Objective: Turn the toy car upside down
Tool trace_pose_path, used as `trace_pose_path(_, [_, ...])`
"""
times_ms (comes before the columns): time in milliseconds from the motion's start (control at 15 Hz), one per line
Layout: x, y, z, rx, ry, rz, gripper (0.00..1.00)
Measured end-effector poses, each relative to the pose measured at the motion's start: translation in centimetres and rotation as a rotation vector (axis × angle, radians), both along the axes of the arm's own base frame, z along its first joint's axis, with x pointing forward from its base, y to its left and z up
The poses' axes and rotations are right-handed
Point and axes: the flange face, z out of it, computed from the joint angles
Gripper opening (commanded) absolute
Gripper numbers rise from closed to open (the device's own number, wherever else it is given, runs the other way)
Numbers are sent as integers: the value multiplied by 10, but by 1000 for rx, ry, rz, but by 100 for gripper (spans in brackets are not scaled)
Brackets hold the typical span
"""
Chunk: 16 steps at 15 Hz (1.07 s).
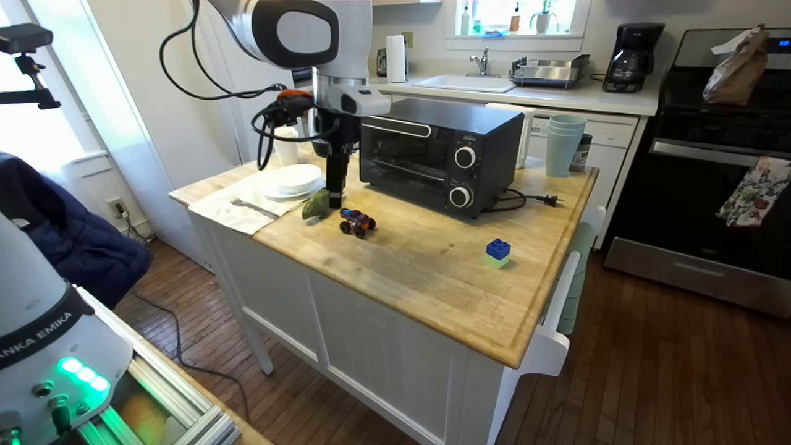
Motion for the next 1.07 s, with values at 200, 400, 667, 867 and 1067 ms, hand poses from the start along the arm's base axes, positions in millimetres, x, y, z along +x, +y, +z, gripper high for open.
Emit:
trace_pose_path(200, [7,-7,-16,37,-7,-76,100])
trace_pose_path(400, [16,-7,-27,39,-11,-143,100])
trace_pose_path(667, [26,-9,-36,15,-30,-214,100])
trace_pose_path(867, [32,-17,-44,20,-36,-252,99])
trace_pose_path(1067, [37,-22,-52,35,-36,-288,100])
